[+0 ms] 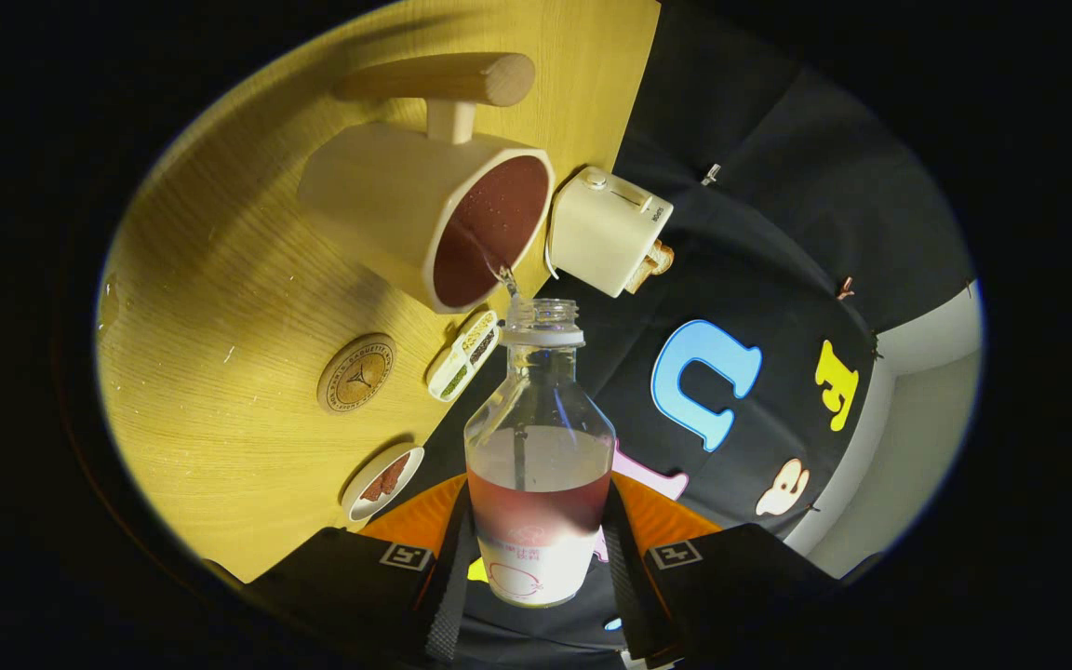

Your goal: Take the bottle from table, then pour the juice into the cup, finally place the bottle on the coaster

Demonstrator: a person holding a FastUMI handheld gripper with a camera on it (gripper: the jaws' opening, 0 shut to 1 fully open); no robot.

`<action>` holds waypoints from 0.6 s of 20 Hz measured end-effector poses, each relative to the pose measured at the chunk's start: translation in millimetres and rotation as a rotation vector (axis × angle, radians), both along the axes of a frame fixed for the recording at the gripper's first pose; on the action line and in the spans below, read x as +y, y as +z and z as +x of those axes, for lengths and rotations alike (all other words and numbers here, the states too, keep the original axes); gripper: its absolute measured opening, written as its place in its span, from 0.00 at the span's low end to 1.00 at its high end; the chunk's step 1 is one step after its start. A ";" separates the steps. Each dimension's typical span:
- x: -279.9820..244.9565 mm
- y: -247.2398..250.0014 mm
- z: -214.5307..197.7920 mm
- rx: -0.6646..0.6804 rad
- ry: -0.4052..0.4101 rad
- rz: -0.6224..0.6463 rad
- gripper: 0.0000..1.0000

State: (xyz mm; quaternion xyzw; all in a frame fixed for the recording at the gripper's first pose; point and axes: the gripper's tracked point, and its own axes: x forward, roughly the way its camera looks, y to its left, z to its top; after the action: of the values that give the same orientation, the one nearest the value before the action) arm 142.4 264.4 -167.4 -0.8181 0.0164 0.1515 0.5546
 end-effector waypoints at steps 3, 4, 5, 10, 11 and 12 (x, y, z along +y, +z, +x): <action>1.3 4.7 0.1 -0.023 0.031 -0.024 0.69; 2.6 8.0 2.1 -0.035 0.040 -0.030 0.69; 3.6 10.6 2.3 -0.046 0.048 -0.033 0.69; 7.1 11.2 -1.0 -0.055 0.074 -0.048 0.69; 6.7 11.2 -0.4 -0.056 0.074 -0.048 0.69; 6.3 11.2 0.3 -0.053 0.072 -0.049 0.69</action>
State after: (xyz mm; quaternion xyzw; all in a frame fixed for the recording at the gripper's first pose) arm 142.7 270.8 -156.2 -0.8352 -0.0241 0.1494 0.5288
